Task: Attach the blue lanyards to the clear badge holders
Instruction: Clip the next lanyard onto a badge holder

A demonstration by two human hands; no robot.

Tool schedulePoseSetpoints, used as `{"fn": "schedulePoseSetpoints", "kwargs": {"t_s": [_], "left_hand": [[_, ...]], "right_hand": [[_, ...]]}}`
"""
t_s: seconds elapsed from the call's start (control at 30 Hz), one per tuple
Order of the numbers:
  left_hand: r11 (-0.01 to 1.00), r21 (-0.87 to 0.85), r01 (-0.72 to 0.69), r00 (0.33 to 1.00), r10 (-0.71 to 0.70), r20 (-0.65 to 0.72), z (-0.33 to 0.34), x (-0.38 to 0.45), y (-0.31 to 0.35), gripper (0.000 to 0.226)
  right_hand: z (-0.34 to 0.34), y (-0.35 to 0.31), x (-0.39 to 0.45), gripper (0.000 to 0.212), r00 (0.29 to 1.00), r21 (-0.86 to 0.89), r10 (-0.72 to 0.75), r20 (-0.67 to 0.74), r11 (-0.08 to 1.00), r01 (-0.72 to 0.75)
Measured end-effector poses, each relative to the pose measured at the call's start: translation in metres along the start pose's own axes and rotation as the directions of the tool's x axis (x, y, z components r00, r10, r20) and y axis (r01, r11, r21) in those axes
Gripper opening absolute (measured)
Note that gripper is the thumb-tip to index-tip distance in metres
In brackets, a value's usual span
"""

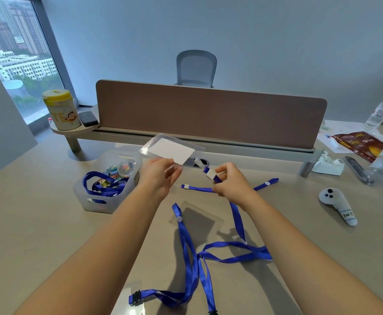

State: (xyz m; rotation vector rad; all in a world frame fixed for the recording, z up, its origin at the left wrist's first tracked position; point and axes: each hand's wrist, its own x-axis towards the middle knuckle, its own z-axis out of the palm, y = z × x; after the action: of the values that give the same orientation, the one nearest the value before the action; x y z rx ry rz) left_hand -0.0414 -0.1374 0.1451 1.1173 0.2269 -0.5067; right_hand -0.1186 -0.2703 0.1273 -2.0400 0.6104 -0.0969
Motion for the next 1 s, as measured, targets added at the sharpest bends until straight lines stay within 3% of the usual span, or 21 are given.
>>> {"fn": "schedulePoseSetpoints", "kwargs": {"t_s": [0.07, 0.17, 0.23, 0.3, 0.37, 0.43, 0.5, 0.57, 0.63, 0.77, 0.93, 1.0], "left_hand": [[0.999, -0.015, -0.032, 0.999, 0.031, -0.030, 0.003, -0.003, 0.008, 0.004], [0.998, -0.008, -0.069, 0.997, 0.069, -0.035, 0.009, -0.007, 0.017, 0.013], [0.996, 0.003, -0.087, 0.996, 0.087, -0.013, 0.015, -0.010, 0.018, 0.015], [0.995, -0.004, -0.104, 0.995, 0.104, 0.011, 0.022, -0.013, 0.018, 0.017], [0.993, -0.009, -0.116, 0.993, 0.116, 0.038, 0.027, -0.016, 0.017, 0.018], [0.995, -0.037, -0.096, 0.992, 0.099, 0.076, 0.030, -0.020, 0.016, 0.014], [0.996, -0.064, -0.060, 0.992, 0.067, 0.107, 0.028, -0.024, 0.014, 0.006], [0.997, -0.075, -0.031, 0.995, 0.038, 0.097, 0.022, -0.025, 0.012, 0.002], [0.994, -0.105, -0.009, 0.998, 0.016, 0.066, 0.014, -0.022, 0.011, 0.003], [0.993, -0.118, 0.003, 1.000, -0.007, -0.030, -0.007, -0.009, 0.009, 0.006], [0.992, -0.125, -0.020, 0.992, 0.004, -0.127, -0.026, 0.016, 0.002, 0.005], [0.993, -0.114, -0.007, 0.987, -0.012, -0.160, -0.030, 0.027, -0.002, 0.008]], "right_hand": [[-0.002, 0.001, 0.000, 0.041, 0.990, -0.049, -0.032, -0.136, 0.998, 0.026], [-0.002, 0.003, 0.000, 0.034, 0.965, -0.101, -0.112, -0.238, 0.991, 0.090], [0.000, 0.000, -0.002, 0.019, 0.972, -0.065, -0.106, -0.209, 0.993, 0.095], [0.006, -0.005, -0.004, 0.022, 0.996, 0.167, 0.009, -0.092, 0.986, 0.006], [0.014, -0.008, -0.009, 0.031, 0.987, 0.458, 0.091, 0.132, 0.877, -0.143], [0.021, -0.006, -0.011, 0.034, 0.948, 0.688, 0.057, 0.314, 0.674, -0.268], [0.027, -0.002, -0.010, 0.033, 0.940, 0.834, -0.008, 0.342, 0.463, -0.300], [0.032, 0.001, -0.006, 0.038, 0.962, 0.914, -0.022, 0.272, 0.319, -0.251], [0.033, 0.001, -0.001, 0.043, 0.984, 0.953, 0.031, 0.173, 0.249, -0.175], [0.020, 0.001, 0.008, 0.021, 0.986, 0.976, 0.168, -0.004, 0.213, -0.032], [-0.016, 0.008, 0.032, 0.041, 0.961, 0.974, 0.216, -0.171, 0.187, 0.131], [-0.029, 0.011, 0.039, 0.028, 0.944, 0.961, 0.245, -0.220, 0.218, 0.167]]}}
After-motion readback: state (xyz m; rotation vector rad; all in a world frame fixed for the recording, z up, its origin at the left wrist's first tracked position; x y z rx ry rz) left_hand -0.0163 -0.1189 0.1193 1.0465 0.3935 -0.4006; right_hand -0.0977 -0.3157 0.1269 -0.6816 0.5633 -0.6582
